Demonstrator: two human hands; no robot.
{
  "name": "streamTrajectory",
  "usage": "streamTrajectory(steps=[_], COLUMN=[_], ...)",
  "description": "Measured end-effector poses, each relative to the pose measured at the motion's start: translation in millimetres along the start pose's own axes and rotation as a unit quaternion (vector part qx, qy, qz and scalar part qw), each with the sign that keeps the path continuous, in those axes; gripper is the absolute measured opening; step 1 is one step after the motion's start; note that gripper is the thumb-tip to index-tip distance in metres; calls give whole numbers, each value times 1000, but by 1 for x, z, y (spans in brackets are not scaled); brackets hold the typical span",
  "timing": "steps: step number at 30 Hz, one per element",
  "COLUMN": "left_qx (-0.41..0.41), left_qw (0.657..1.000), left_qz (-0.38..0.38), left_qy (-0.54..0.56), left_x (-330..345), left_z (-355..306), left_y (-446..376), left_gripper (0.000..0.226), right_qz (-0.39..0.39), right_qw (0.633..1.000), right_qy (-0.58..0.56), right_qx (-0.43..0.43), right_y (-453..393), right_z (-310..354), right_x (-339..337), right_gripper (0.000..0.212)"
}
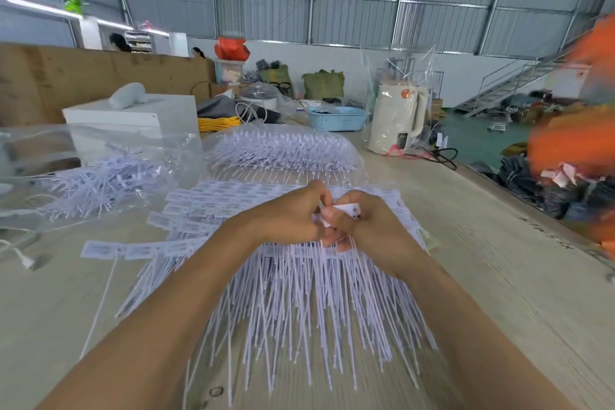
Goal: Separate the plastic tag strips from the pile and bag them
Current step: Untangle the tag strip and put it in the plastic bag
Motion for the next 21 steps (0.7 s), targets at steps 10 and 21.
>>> streamTrajectory(steps=[10, 21], left_qx=[-54, -86], left_qw=[996, 980], left_qz=[41, -21], left_qy=[62, 176], left_x=[-14, -18], left_z=[15, 16], left_y=[8, -1], left_gripper=[19, 37], right_qz=[-38, -79], right_qw=[999, 981], right_qy=[-14, 125], right_qx=[-4, -128], right_y=[-3, 4], right_z=[2, 26], right_x=[-8, -9], right_gripper=[8, 16])
Point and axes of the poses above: each hand's wrist, its own y-axis away from the middle knuckle, its own x-axis out of the palm, z = x × y, the point moved 9 cm from there along -y, towards the middle knuckle, and after that the axes turned 10 degrees about -z, right-handed, at the moved point
